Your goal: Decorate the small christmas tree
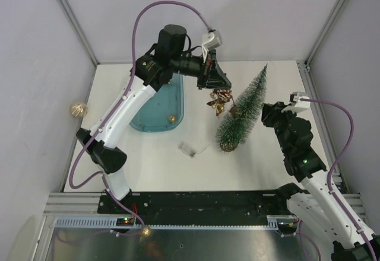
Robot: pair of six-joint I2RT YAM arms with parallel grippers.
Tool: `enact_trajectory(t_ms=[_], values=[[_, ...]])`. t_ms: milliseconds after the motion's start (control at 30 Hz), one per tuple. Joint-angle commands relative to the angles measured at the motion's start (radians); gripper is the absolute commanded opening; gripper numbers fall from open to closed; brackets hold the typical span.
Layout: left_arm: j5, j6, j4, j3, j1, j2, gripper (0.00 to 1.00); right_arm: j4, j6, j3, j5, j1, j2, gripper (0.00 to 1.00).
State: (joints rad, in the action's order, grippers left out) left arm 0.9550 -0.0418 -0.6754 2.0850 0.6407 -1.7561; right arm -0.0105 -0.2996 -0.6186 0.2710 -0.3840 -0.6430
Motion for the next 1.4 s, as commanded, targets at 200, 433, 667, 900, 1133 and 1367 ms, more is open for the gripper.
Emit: enact_trajectory(t_ms=[200, 433, 667, 900, 1133, 1367], values=[[0.198, 0.162, -0.009, 0.288, 0.087, -0.110, 0.09, 0.015, -0.016, -0.012, -0.008, -0.012, -0.005, 0.28], [0.284, 0.218, -0.008, 0.337, 0.138, -0.141, 0.10, 0.016, -0.010, -0.012, -0.006, -0.021, -0.016, 0.28], [0.194, 0.183, -0.007, 0.306, 0.187, -0.169, 0.12, 0.024, -0.012, -0.010, -0.005, -0.035, -0.024, 0.28], [-0.138, 0.088, -0.005, 0.339, 0.222, -0.242, 0.14, 0.032, -0.007, 0.002, 0.005, -0.059, -0.012, 0.28], [-0.283, 0.006, 0.000, 0.343, 0.254, -0.286, 0.20, 0.036, -0.002, 0.017, 0.013, -0.071, 0.000, 0.28], [-0.495, -0.051, 0.008, 0.250, 0.252, -0.239, 0.20, 0.019, 0.034, 0.019, 0.029, -0.070, 0.032, 0.30]])
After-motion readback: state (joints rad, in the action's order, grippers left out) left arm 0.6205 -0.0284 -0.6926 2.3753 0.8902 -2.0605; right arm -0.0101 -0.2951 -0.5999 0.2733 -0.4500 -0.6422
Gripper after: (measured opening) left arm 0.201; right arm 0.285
